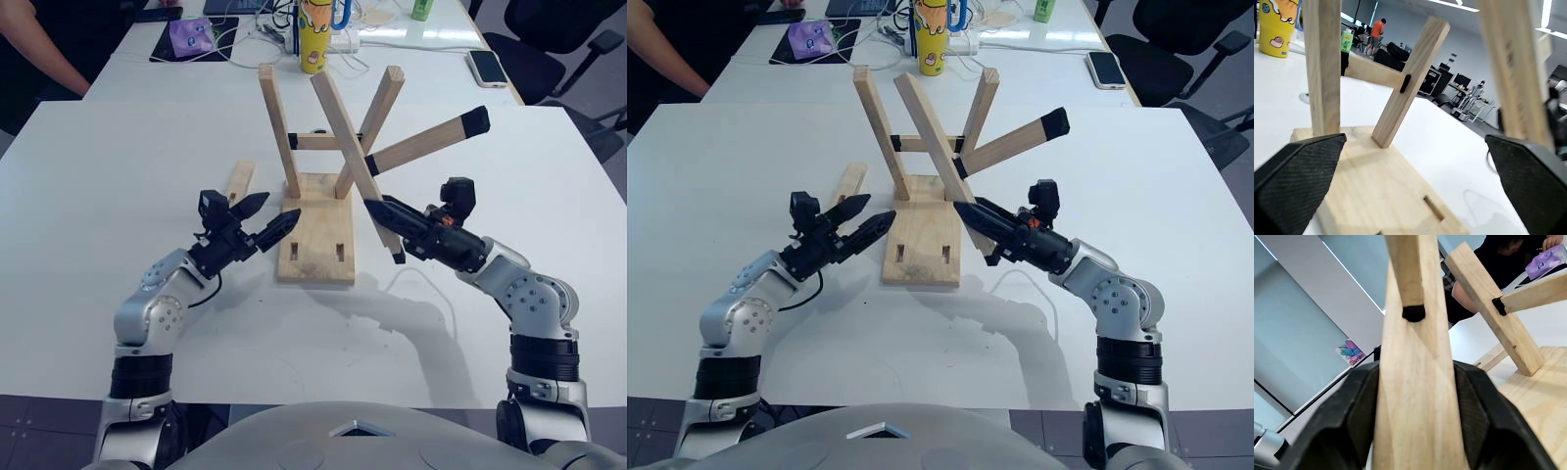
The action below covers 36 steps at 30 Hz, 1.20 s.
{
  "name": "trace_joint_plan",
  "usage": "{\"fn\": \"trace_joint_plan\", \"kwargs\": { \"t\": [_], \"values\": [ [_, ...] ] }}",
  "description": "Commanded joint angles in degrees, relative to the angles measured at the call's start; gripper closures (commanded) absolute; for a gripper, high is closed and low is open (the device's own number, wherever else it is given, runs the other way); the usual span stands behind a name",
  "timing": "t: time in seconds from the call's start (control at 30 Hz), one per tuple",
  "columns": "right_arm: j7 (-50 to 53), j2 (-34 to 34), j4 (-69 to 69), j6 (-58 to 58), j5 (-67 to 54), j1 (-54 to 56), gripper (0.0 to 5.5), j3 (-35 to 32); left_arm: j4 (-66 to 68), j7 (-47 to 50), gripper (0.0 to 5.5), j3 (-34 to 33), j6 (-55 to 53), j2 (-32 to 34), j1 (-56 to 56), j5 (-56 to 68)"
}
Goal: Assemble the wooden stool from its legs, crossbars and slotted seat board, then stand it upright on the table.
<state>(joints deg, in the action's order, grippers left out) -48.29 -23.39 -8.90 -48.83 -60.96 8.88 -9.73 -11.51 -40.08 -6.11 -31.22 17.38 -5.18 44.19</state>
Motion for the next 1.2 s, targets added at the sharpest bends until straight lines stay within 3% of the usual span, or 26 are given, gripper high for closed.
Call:
{"fn": "trace_joint_plan", "kwargs": {
  "t": [0.03,0.23,0.7,1.2],
  "values": [
    [-1.9,-1.6,0.1,-0.6,1.0,0.8,3.43,0.9,-1.1,0.0,0.10,-3.2,-4.3,1.1,-2.3,5.9],
    [-7.7,-4.2,1.1,-3.0,2.0,2.6,3.43,4.8,-2.5,0.1,0.10,-4.5,-16.2,1.6,-5.4,21.3],
    [-12.8,-6.1,2.1,-11.7,-1.3,3.8,3.43,6.3,-1.5,-0.9,0.10,-1.9,-19.7,2.5,-9.7,22.5],
    [-15.1,-7.0,1.8,-13.6,-0.5,4.8,3.43,7.0,-2.5,-0.6,2.36,-2.2,-23.0,3.1,-8.4,25.0]
  ]
}}
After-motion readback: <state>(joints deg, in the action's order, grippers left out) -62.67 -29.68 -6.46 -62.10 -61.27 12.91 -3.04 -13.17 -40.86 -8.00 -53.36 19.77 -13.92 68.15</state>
